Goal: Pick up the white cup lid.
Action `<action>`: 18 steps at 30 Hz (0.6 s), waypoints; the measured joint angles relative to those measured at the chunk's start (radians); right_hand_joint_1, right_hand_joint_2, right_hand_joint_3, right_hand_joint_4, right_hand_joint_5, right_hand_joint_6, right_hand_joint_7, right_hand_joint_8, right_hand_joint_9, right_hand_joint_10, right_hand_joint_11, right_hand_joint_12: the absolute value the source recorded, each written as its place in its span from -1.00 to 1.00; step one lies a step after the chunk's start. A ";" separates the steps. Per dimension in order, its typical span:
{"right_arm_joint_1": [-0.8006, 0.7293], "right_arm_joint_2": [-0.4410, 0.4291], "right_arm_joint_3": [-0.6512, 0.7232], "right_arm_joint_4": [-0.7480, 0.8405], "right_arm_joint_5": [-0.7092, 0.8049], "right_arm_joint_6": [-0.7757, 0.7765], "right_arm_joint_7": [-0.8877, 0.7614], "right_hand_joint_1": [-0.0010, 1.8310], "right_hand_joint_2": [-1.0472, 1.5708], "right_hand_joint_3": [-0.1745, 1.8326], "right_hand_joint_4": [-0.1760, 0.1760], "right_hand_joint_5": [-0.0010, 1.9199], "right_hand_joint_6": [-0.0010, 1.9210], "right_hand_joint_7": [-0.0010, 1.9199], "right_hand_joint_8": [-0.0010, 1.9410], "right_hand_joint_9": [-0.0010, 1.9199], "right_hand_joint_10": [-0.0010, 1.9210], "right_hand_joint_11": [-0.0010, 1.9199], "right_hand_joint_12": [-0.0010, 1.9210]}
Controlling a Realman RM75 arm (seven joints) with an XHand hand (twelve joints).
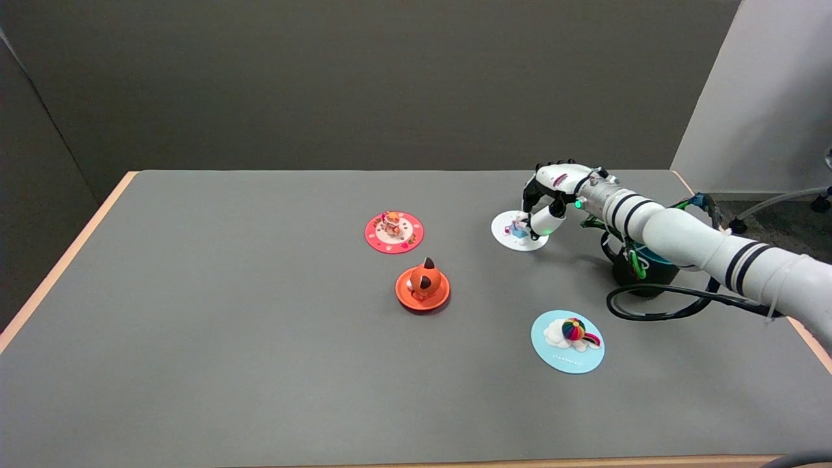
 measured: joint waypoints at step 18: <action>-0.065 0.011 0.059 -0.054 -0.002 0.000 -0.014 -0.09 0.69 -0.53 0.93 -0.35 0.62 -0.29 -0.53 -0.37 -0.81 -0.65 -0.75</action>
